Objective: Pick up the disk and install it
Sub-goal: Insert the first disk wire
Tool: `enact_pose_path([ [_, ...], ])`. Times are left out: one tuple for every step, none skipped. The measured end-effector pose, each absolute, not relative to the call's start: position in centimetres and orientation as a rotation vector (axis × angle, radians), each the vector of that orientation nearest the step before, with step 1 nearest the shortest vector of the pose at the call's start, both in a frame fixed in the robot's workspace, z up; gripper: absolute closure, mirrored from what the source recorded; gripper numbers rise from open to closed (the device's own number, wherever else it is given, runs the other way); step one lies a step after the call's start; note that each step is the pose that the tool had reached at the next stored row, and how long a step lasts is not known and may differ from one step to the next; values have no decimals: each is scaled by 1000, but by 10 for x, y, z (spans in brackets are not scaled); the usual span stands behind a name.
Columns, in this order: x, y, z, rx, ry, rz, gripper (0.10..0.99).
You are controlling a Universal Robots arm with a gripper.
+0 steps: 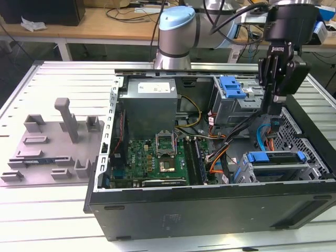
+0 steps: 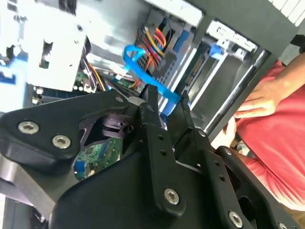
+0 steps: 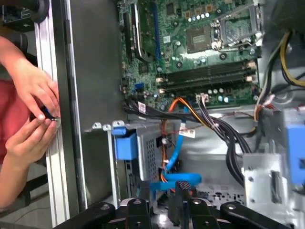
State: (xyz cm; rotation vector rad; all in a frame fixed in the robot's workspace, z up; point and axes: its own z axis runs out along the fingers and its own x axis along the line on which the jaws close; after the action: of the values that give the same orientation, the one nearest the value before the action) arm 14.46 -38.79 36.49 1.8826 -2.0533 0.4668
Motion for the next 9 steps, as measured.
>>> enact_pose_path([
  [150,-385,364,1880,-2050,472,737],
  [153,-384,362,1877,-2047,476,737],
  [153,-384,361,1876,-2047,478,737],
  [154,-384,360,1876,-2047,479,737],
  [154,-384,358,1876,-2049,481,737],
  [155,-384,357,1876,-2050,483,737],
  [156,-384,356,1876,-2050,483,737],
  [157,-384,354,1875,-2051,485,737],
  [159,-384,352,1875,-2051,487,737],
])
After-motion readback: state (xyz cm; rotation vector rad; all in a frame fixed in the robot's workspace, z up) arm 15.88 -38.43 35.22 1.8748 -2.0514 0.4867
